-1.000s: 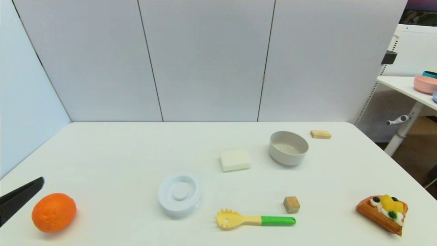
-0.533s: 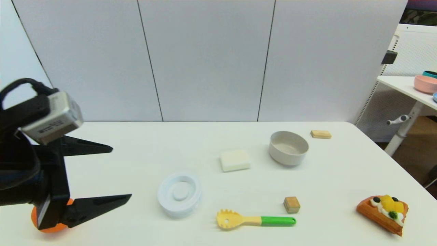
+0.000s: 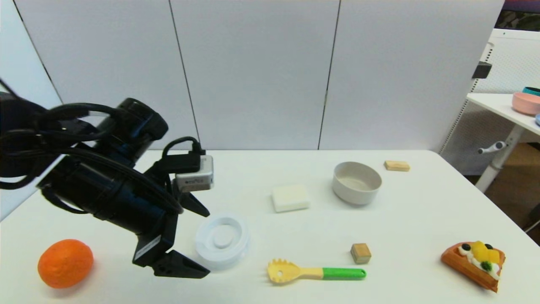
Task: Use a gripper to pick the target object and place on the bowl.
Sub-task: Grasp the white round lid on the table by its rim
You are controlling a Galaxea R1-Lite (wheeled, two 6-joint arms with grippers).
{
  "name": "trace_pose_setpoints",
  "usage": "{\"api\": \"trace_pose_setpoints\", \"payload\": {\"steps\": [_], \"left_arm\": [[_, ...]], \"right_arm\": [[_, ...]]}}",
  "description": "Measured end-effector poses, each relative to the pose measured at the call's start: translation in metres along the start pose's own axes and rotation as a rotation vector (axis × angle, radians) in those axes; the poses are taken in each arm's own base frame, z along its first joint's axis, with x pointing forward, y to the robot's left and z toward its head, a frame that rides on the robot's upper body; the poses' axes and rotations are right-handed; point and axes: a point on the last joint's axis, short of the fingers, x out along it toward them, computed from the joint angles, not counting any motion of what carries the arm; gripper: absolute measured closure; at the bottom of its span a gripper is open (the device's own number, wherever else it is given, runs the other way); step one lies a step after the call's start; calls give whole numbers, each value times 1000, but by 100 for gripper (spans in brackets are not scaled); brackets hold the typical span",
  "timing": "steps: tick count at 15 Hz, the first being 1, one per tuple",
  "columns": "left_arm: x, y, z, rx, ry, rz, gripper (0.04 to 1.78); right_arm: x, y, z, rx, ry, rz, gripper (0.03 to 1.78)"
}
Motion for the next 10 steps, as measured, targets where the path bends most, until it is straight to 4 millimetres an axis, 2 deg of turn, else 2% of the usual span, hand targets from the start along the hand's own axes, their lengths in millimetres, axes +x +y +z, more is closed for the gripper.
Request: {"api": "trace_pose_setpoints", "payload": {"steps": [2,5,10], "left_arm": [[21,19,-4,42,-5,-50,11],[46,48,-11,71,-21,-34,11],[64,65,-21,36,4,-52,11]], "right_arm": [[0,0,0,0,0,0,10],[0,0,0,-1,0,1,10],[0,0,0,0,0,0,10]]}}
